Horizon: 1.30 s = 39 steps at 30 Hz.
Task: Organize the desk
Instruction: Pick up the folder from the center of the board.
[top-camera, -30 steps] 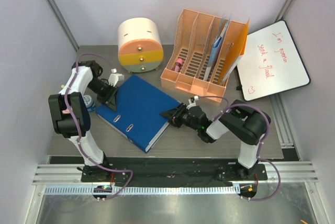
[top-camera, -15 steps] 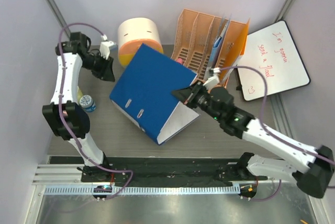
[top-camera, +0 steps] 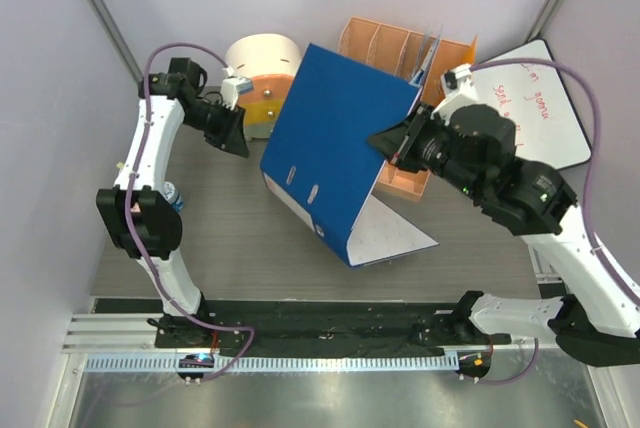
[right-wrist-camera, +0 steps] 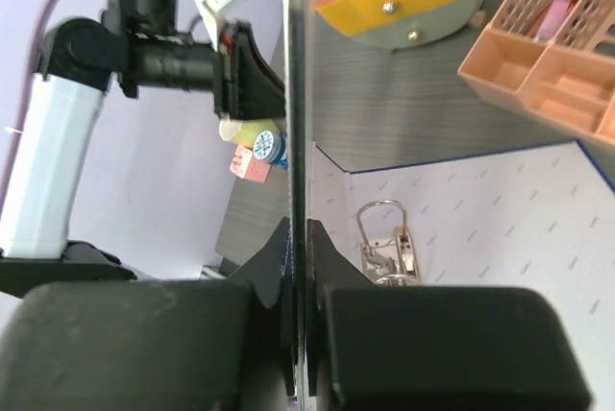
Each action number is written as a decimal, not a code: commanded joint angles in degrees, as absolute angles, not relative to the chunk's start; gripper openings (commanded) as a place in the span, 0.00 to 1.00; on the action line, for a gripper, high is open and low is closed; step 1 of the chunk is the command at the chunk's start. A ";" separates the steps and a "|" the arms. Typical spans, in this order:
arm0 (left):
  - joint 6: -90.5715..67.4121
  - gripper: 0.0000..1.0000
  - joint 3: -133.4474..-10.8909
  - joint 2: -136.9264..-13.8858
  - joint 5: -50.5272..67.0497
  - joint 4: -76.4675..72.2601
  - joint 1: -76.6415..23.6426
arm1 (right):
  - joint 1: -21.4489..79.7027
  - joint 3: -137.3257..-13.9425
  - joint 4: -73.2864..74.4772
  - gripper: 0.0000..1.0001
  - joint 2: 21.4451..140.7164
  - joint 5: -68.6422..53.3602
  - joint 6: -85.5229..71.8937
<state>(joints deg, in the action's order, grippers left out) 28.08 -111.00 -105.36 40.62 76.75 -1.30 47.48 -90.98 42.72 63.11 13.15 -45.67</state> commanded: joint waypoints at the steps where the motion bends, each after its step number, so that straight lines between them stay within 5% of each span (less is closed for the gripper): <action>1: 25.66 0.27 -111.97 -102.31 44.12 79.01 -2.55 | 46.76 -106.50 44.73 0.01 66.44 19.78 -40.78; 9: 19.52 0.27 -109.34 -102.56 43.68 69.36 -4.65 | 46.49 -151.19 59.93 0.01 84.98 20.83 -36.13; 11: 16.53 0.27 -108.46 -103.79 42.28 65.42 -7.55 | 46.49 -152.66 59.33 0.01 85.26 22.31 -36.56; 17: 12.23 0.27 -102.67 -102.32 46.31 61.80 -15.37 | 46.49 -134.42 49.19 0.01 74.92 19.35 -40.43; 21: 1.44 0.27 -90.91 -97.04 50.96 46.11 -19.50 | 46.41 -121.66 36.40 0.01 69.09 15.48 -40.17; 30: -13.53 0.27 -94.76 -96.78 62.13 39.47 -26.54 | 46.41 -110.57 23.66 0.01 65.22 9.14 -46.05; 34: -32.44 0.29 -82.29 -89.86 65.83 21.67 -26.54 | 46.49 -104.96 14.89 0.01 59.09 12.21 -44.39; 39: -71.91 0.30 -66.04 -84.11 65.83 -33.93 -23.22 | 46.58 -96.78 10.11 0.01 53.71 17.30 -43.07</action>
<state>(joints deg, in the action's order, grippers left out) -37.60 -72.42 -89.49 59.57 15.07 -23.73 46.13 -99.42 34.61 56.05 14.96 -40.73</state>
